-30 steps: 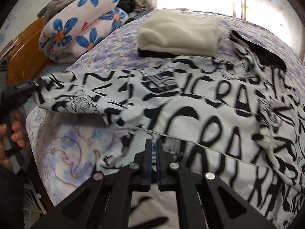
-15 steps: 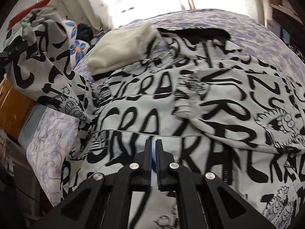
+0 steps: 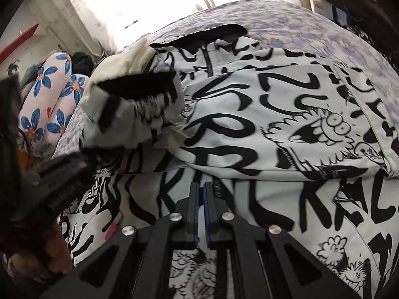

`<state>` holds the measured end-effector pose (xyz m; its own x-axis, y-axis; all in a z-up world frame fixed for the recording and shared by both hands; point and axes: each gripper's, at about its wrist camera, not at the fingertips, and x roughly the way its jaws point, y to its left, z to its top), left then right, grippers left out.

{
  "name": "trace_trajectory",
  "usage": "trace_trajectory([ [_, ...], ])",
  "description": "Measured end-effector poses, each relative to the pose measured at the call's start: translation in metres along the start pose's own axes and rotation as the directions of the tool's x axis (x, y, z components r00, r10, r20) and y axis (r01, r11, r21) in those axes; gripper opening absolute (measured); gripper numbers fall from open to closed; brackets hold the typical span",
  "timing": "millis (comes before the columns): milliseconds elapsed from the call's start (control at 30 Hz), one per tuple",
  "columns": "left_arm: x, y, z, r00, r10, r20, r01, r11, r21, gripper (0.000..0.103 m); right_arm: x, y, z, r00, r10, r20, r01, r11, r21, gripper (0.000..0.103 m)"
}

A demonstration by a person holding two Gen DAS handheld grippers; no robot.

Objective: Fold large clothes

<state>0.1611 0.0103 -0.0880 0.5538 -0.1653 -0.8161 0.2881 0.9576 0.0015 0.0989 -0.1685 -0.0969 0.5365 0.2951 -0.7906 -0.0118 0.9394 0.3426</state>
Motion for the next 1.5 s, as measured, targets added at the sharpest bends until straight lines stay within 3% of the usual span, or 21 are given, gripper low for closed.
trace_trajectory([
  [167,-0.002,-0.008,0.002,1.0,0.014,-0.02,-0.013,0.999,0.035,0.011,0.001,-0.015,0.003,0.997,0.083,-0.008,-0.082,0.995,0.058,0.008],
  [233,-0.006,-0.006,0.003,1.0,-0.001,-0.031,0.002,1.0,0.03,0.012,0.0,-0.017,0.007,0.991,0.134,-0.003,-0.133,0.988,0.08,0.032],
  [300,-0.005,-0.003,0.002,0.998,-0.032,-0.051,0.033,0.999,0.019,0.012,-0.002,-0.016,0.011,0.986,0.167,0.007,-0.167,0.982,0.089,0.045],
  [367,-0.007,-0.001,0.001,0.996,-0.059,-0.07,0.059,0.998,0.011,0.012,-0.005,-0.015,0.014,0.981,0.192,0.027,-0.193,0.976,0.101,0.045],
  [600,-0.013,0.0,-0.003,0.987,-0.046,-0.154,0.048,0.999,0.007,0.012,-0.007,-0.023,0.024,0.962,0.271,0.037,-0.274,0.947,0.17,0.045],
  [833,-0.025,-0.02,-0.013,0.996,0.036,-0.087,-0.027,0.994,0.109,0.014,-0.006,-0.029,0.023,0.94,0.338,0.036,-0.337,0.915,0.222,0.046],
  [867,-0.024,-0.023,-0.015,0.995,0.034,-0.097,-0.022,0.993,0.118,0.021,-0.006,-0.028,0.023,0.938,0.346,0.033,-0.344,0.912,0.224,0.046],
  [900,-0.023,-0.025,-0.018,0.993,0.013,-0.113,0.001,0.992,0.124,0.053,-0.005,-0.028,0.022,0.935,0.353,0.031,-0.351,0.909,0.226,0.046],
  [967,-0.028,-0.03,-0.024,0.993,-0.051,-0.105,0.064,0.991,0.118,0.099,-0.004,-0.03,0.022,0.93,0.367,0.029,-0.364,0.902,0.234,0.046],
  [1033,-0.037,-0.037,-0.029,0.998,-0.036,-0.048,0.042,0.99,0.136,0.1,-0.005,-0.031,0.021,0.923,0.383,0.038,-0.38,0.892,0.243,0.051],
  [1267,-0.044,-0.027,-0.041,0.998,-0.029,-0.047,0.032,0.997,0.077,0.1,0.005,-0.037,0.019,0.928,0.373,-0.002,-0.358,0.892,0.275,0.054],
  [1400,-0.047,0.004,-0.054,0.997,-0.047,-0.056,0.044,0.998,-0.049,0.099,0.021,-0.034,0.011,0.926,0.374,-0.055,-0.344,0.895,0.285,0.054],
  [1500,-0.049,0.03,-0.066,0.997,-0.058,-0.051,0.049,0.988,-0.148,0.098,0.041,-0.029,0.004,0.912,0.395,-0.109,-0.347,0.886,0.307,0.054],
])
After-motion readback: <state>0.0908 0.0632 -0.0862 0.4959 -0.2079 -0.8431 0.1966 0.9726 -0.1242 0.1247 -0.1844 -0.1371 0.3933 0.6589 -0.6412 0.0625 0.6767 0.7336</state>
